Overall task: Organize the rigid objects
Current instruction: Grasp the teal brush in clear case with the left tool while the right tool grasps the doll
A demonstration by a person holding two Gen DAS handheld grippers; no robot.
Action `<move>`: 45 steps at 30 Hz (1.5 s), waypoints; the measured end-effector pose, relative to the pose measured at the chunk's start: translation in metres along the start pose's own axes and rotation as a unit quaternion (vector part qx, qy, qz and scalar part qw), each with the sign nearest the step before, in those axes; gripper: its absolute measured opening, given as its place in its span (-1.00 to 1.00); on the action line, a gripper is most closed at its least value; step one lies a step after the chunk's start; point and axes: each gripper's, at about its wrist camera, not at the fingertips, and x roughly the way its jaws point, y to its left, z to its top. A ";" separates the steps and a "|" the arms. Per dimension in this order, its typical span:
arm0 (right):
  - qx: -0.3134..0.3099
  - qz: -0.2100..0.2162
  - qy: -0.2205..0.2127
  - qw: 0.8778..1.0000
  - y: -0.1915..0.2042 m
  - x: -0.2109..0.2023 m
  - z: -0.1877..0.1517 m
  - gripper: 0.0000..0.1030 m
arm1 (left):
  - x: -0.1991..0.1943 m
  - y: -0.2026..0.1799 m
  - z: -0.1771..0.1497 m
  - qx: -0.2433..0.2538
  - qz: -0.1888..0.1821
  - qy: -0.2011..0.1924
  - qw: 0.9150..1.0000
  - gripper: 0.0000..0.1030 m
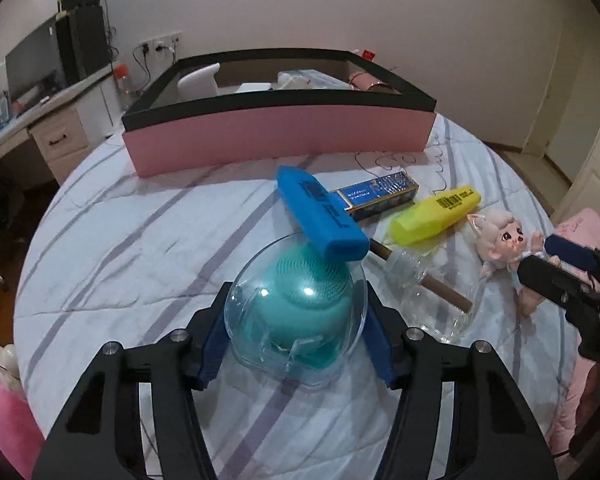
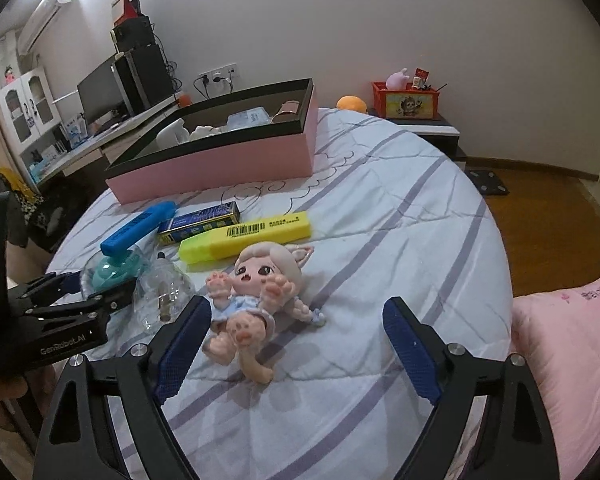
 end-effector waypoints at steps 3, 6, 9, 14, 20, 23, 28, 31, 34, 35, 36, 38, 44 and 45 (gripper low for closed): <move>-0.001 0.002 0.003 1.000 0.005 0.004 0.003 0.74 | -0.006 0.003 -0.007 -0.006 0.001 -0.006 1.000 0.16; -0.005 -0.005 0.008 1.000 0.010 0.010 0.005 0.74 | -0.018 0.009 -0.016 -0.013 0.034 -0.014 0.999 0.17; -0.013 -0.022 0.018 1.000 0.015 0.022 0.009 0.74 | -0.022 0.020 -0.023 -0.025 0.052 -0.018 0.998 0.17; -0.031 -0.049 0.030 0.998 0.018 0.036 0.006 0.35 | -0.016 0.027 -0.022 -0.031 0.042 -0.009 0.999 0.27; -0.048 -0.028 0.020 0.998 0.019 0.028 0.002 0.07 | -0.019 0.030 -0.025 -0.037 0.021 -0.034 0.999 0.15; -0.043 -0.013 0.007 0.999 0.017 0.021 -0.001 0.07 | -0.022 0.028 -0.025 -0.031 0.017 -0.037 0.999 0.15; -0.045 0.003 -0.022 0.999 0.022 0.001 -0.001 0.05 | -0.039 0.023 -0.020 -0.026 0.017 -0.058 0.998 0.15; -0.047 0.014 -0.041 0.998 0.027 -0.014 0.004 0.05 | -0.052 0.020 -0.016 -0.021 0.019 -0.075 0.997 0.15; -0.055 0.023 -0.061 0.996 0.034 -0.027 0.010 0.05 | -0.065 0.017 -0.012 -0.017 0.027 -0.092 0.995 0.15; -0.056 0.025 -0.068 0.996 0.036 -0.031 0.012 0.05 | -0.069 0.017 -0.011 -0.017 0.026 -0.097 0.995 0.15; -0.057 0.029 -0.074 0.995 0.038 -0.037 0.014 0.05 | -0.074 0.017 -0.010 -0.018 0.027 -0.102 0.994 0.15; -0.059 0.036 -0.089 0.994 0.042 -0.045 0.017 0.05 | -0.086 0.017 -0.007 -0.018 0.033 -0.118 0.992 0.15; -0.080 0.051 -0.130 0.987 0.065 -0.077 0.032 0.05 | -0.131 0.014 0.010 -0.020 0.052 -0.176 0.983 0.15; -0.084 0.054 -0.135 0.986 0.069 -0.081 0.035 0.05 | -0.139 0.013 0.013 -0.020 0.057 -0.187 0.980 0.15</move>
